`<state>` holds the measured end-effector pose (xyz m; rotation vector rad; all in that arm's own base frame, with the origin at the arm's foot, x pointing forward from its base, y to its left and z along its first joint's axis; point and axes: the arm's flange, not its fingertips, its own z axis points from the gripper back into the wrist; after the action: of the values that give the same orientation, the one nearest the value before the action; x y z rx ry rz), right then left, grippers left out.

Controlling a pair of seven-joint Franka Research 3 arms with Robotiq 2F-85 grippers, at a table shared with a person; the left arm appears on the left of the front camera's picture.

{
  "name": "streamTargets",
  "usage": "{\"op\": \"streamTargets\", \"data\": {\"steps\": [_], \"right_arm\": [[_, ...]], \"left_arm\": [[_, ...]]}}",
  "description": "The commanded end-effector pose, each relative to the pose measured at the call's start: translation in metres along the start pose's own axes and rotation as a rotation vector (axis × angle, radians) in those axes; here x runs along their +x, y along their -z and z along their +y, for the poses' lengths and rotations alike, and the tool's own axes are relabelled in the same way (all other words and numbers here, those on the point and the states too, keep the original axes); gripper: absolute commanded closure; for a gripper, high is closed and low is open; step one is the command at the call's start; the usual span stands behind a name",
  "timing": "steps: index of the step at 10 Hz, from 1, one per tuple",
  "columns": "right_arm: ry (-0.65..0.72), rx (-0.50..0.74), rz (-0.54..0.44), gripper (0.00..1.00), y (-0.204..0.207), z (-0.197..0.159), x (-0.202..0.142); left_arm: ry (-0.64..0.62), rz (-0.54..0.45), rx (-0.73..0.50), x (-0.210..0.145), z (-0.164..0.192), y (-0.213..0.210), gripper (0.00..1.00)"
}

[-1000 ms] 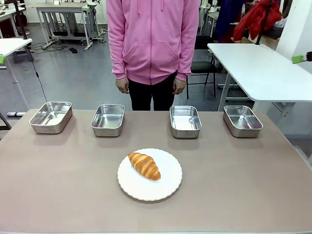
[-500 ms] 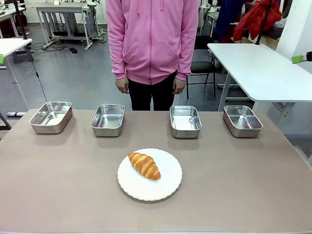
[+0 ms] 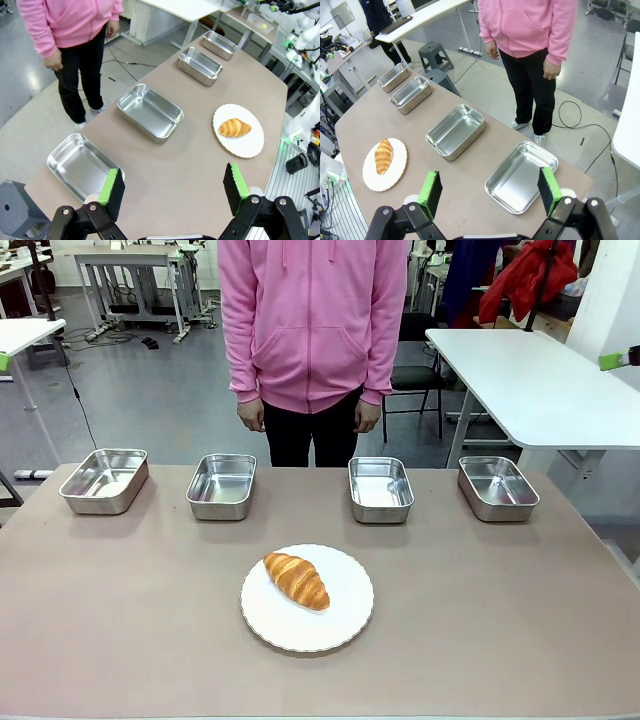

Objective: Place the bread in the container.
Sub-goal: Place the Butter Roll into the Airtight Container indicated by the human.

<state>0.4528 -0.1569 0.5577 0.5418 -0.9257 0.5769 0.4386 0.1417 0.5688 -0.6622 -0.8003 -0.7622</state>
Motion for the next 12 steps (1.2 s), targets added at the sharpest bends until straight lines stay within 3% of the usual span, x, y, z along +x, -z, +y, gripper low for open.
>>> {"op": "streamTargets", "data": {"steps": [1, 12], "right_arm": [[-0.002, 0.006, -0.01, 0.0, 0.0005, 0.0015, 0.0002], [-0.002, 0.006, -0.01, 0.0, 0.0005, 0.0015, 0.0002]], "left_arm": [[0.005, -0.002, 0.0, 0.0005, -0.001, -0.0005, 0.0], [0.005, -0.002, 0.0, 0.0005, -0.001, -0.0005, 0.0]]}}
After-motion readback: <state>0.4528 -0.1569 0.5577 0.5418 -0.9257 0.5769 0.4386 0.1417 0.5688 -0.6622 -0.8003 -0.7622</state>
